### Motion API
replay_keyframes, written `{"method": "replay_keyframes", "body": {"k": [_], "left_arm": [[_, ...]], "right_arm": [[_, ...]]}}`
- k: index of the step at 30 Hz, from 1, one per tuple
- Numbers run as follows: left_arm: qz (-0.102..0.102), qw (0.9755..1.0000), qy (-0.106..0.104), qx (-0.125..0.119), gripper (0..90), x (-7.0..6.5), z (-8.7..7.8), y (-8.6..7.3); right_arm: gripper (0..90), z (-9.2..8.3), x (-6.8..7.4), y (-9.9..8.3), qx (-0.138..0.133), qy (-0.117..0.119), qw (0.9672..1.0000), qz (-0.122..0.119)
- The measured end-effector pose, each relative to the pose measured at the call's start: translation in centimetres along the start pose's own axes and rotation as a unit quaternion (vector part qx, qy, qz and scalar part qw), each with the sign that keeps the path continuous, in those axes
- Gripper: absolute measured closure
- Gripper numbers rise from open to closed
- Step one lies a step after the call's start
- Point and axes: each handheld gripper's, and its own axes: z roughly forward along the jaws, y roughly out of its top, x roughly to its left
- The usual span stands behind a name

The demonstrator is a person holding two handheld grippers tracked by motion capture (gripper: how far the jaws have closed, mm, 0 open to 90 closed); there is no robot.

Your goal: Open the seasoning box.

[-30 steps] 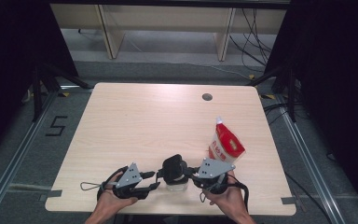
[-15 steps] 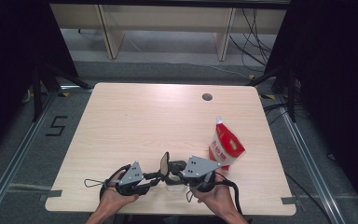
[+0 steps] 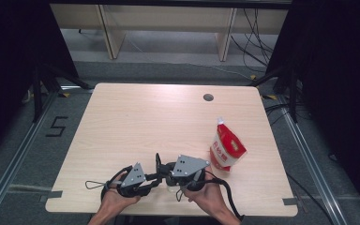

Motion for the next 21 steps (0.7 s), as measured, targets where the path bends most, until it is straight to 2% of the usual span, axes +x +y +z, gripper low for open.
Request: {"method": "replay_keyframes", "body": {"k": [4, 5, 8, 9, 11, 12, 13, 17, 19, 21], "left_arm": [[0.003, 1.0000, 0.004, 0.004, 73.7, -0.2, 0.1, 0.1], [0.010, 0.9999, 0.003, 0.002, 73.7, -0.2, 0.1, 0.1], [0.002, 1.0000, 0.002, 0.000, 72.6, -0.2, 0.1, 0.1], [-0.010, 0.9999, -0.002, -0.010, 71.9, -0.3, 0.1, 0.1], [0.009, 0.9999, 0.002, -0.006, 68.7, 0.0, -0.2, 0.3], [-0.006, 0.9999, 0.006, -0.009, 67.2, -0.1, -0.2, 0.2], [-0.009, 0.9999, 0.006, -0.008, 66.0, -0.1, -0.3, 0.1], [-0.013, 0.9999, 0.008, -0.006, 63.1, 0.0, -0.4, 0.0], [-0.009, 0.9999, 0.006, -0.007, 61.2, 0.0, -0.4, 0.0], [-0.008, 0.9999, 0.008, -0.002, 60.3, 0.1, -0.7, -0.1]], "right_arm": [[86.3, 0.3, 0.2, -0.1, 0.001, 0.000, 1.0000, 0.002], [86.2, 0.4, 0.2, -0.1, 0.000, -0.001, 1.0000, 0.001], [84.9, 0.5, 0.2, -0.1, 0.001, 0.002, 1.0000, 0.002], [83.8, 0.3, 0.1, -0.1, 0.000, -0.003, 1.0000, 0.004], [82.7, -0.1, -0.1, -0.3, -0.003, -0.007, 1.0000, 0.006], [82.0, -0.3, -0.2, -0.4, -0.005, -0.007, 0.9999, 0.008], [81.7, -0.6, -0.3, -0.6, -0.004, -0.009, 0.9998, 0.014], [79.9, -1.6, -0.6, -1.1, -0.006, -0.016, 0.9997, 0.019], [77.8, -2.7, -0.7, -1.8, -0.006, -0.023, 0.9993, 0.028], [76.8, -3.2, -0.8, -2.2, -0.006, -0.027, 0.9992, 0.028]]}}
